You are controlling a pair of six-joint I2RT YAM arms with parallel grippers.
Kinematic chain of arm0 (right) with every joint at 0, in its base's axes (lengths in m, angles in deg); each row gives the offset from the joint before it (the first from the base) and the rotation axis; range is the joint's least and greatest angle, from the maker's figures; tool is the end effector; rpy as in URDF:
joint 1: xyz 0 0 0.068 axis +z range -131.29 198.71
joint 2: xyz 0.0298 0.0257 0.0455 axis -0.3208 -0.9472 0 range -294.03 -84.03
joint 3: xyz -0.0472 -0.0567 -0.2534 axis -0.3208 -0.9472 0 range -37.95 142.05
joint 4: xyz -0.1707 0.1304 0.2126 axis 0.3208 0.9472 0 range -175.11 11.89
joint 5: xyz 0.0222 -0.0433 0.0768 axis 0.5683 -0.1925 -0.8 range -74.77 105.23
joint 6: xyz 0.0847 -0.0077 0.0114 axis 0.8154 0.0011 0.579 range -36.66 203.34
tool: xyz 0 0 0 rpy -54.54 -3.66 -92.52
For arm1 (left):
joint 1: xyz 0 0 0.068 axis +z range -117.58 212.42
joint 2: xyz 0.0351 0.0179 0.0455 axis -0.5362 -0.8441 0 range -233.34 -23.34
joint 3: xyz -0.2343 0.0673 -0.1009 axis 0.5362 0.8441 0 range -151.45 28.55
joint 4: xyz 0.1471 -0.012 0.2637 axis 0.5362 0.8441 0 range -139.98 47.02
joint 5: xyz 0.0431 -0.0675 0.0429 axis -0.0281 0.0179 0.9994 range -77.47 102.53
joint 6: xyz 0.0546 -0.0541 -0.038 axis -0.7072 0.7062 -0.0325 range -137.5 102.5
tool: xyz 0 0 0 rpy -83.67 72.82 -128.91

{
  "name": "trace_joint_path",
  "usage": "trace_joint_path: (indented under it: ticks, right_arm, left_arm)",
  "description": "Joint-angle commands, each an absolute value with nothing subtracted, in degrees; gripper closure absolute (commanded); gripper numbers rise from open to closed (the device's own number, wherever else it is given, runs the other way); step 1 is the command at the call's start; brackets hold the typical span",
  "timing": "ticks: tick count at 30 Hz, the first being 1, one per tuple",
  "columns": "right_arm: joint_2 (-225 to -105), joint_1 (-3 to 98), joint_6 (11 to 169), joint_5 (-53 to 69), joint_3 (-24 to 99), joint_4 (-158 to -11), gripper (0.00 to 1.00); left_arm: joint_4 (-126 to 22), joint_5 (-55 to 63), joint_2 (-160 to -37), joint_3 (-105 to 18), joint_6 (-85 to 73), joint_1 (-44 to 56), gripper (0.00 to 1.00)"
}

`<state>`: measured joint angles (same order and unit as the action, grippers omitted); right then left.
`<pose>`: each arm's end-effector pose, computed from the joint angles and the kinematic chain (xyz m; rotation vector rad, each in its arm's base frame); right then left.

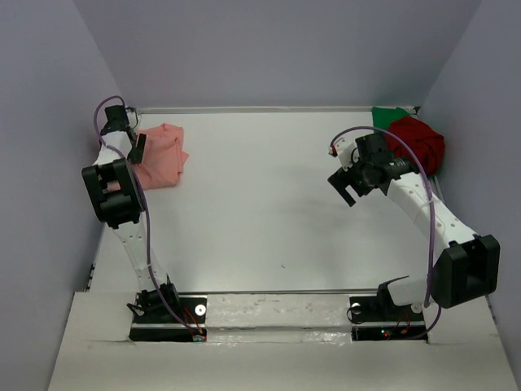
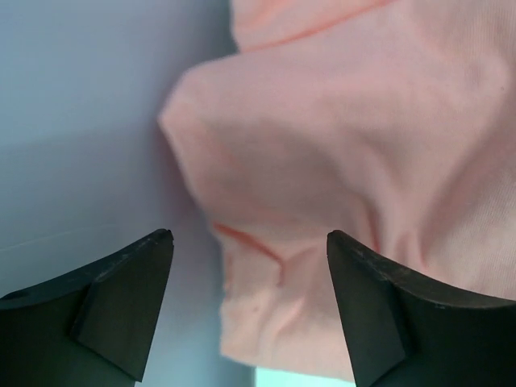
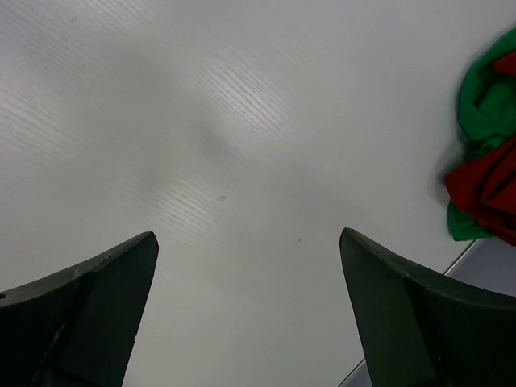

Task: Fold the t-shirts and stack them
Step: Put the neatly folded tshirt into the corner of the board with the left arm

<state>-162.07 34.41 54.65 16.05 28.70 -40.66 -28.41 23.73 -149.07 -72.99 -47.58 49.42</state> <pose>0.3330 0.0924 0.2409 -0.9577 2.3619 -0.1068 0.5307 0.1776 0.1508 0.1814 2.4335 0.6150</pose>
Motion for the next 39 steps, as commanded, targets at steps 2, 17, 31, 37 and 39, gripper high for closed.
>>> trace_joint_path:
  ticks: [2, 17, 31, 37, 39]
  right_arm:
    - [-162.6, 33.92, 55.66, 13.21, 31.75, -41.95, 0.0]
    - [-161.37, 33.39, 55.66, 12.85, 30.43, -42.04, 0.44]
    - [-165.68, 32.86, 56.1, 14.08, 30.78, -42.31, 1.0]
    - [-168.23, 32.33, 56.18, 14.96, 31.66, -41.69, 1.0]
    - [-168.58, 32.33, 56.1, 14.96, 31.92, -41.52, 1.0]
  left_arm:
    - [-33.44, 29.48, -137.78, -77.36, -50.8, 49.12, 0.1]
    - [-26.41, 4.37, -121.77, -62.46, -40.8, 53.07, 0.6]
    - [-33.71, 0.48, -131.88, -57.93, -36.66, 56.42, 1.0]
    - [-33.98, 6.44, -137.67, -59.17, -35.7, 56.42, 1.0]
    - [-33.98, 7.16, -138.82, -58.9, -35.61, 56.42, 1.0]
